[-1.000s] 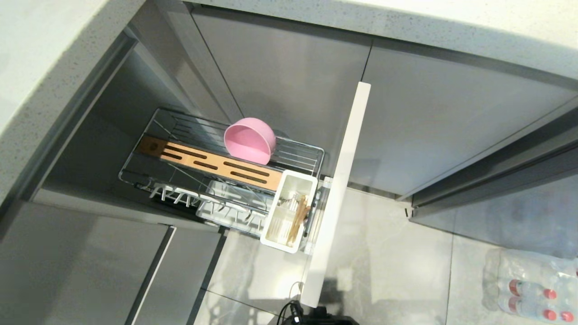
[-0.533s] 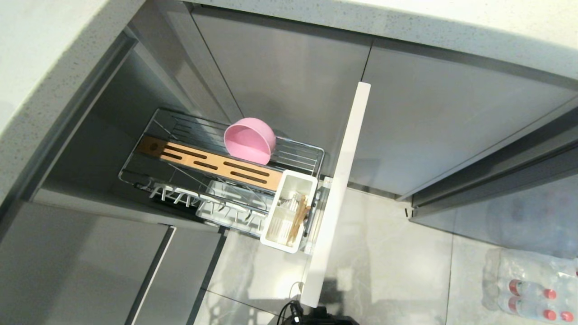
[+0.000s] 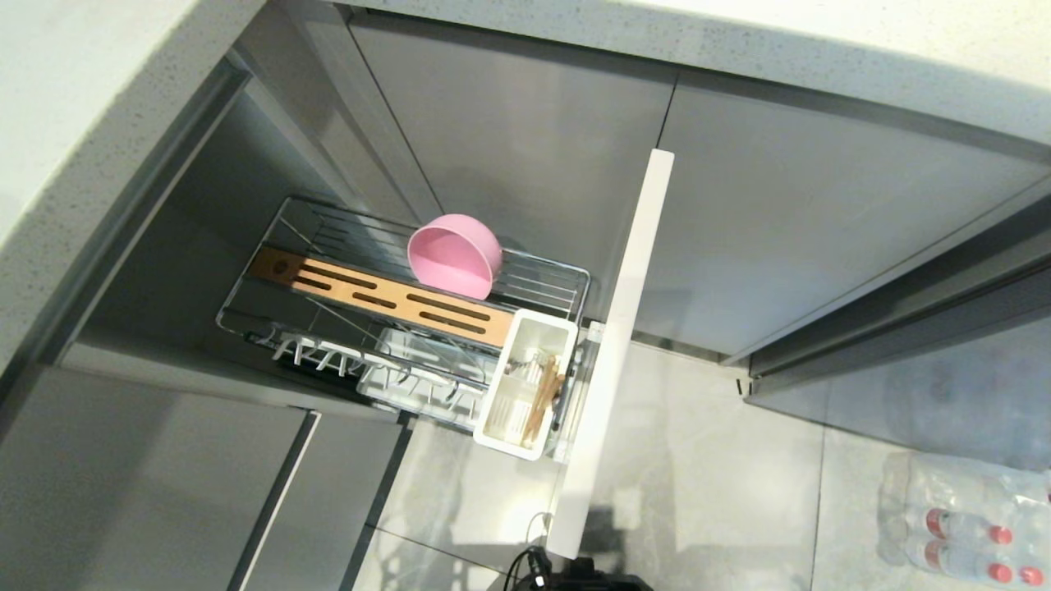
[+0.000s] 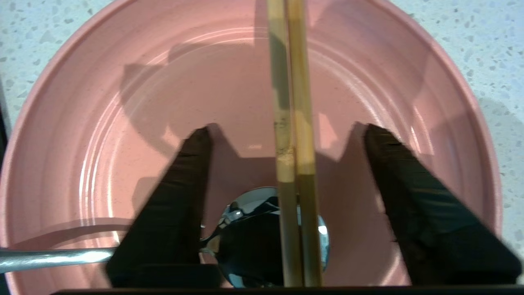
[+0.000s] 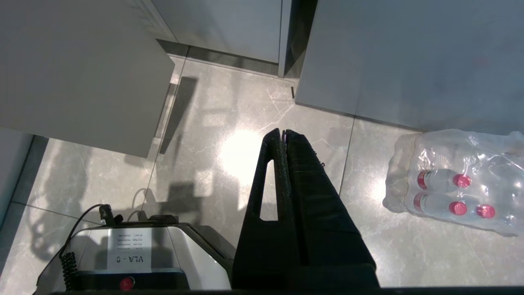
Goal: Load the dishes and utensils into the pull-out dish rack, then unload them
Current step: Pick up the chopsticks and place it in the cupboard
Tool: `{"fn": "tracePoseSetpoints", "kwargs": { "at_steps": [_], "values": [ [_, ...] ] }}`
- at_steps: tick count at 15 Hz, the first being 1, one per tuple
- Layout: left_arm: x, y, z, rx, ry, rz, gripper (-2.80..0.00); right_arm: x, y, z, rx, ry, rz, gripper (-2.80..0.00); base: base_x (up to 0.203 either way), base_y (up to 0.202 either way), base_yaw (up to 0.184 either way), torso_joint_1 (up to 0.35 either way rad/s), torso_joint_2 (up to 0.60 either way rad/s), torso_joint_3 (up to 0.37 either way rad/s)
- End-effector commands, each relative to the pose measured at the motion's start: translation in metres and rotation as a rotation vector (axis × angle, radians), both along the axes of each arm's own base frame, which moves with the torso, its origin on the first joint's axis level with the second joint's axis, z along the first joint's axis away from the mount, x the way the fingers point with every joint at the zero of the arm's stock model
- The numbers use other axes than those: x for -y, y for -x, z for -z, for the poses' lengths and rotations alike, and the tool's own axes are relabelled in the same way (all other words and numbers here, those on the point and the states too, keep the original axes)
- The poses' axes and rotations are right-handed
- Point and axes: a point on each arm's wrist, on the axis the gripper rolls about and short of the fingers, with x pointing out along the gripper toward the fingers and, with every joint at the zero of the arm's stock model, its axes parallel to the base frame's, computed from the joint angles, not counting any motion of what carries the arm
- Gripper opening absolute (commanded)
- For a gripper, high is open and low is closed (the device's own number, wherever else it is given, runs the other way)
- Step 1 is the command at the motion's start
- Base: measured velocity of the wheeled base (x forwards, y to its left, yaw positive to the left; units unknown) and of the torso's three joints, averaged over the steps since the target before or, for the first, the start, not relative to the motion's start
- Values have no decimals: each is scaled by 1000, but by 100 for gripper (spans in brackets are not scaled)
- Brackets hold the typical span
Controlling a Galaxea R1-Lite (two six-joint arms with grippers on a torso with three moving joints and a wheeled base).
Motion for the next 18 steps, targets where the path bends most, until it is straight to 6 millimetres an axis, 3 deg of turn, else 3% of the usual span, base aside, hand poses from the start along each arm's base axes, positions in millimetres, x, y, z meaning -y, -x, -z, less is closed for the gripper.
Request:
{"fn": "tracePoseSetpoints", "kwargs": {
  "at_steps": [1, 11, 18],
  "values": [
    [1, 1, 3, -6, 10, 1, -280, 0, 0, 0, 1, 0, -1, -280, 0, 0, 0, 0, 0, 0],
    [11, 12, -5, 48, -18, 29, -280, 0, 0, 0, -1, 0, 0, -280, 0, 0, 0, 0, 0, 0],
    [52, 60, -44, 196, -120, 93, -280, 0, 0, 0, 0, 0, 0, -280, 0, 0, 0, 0, 0, 0]
  ]
}}
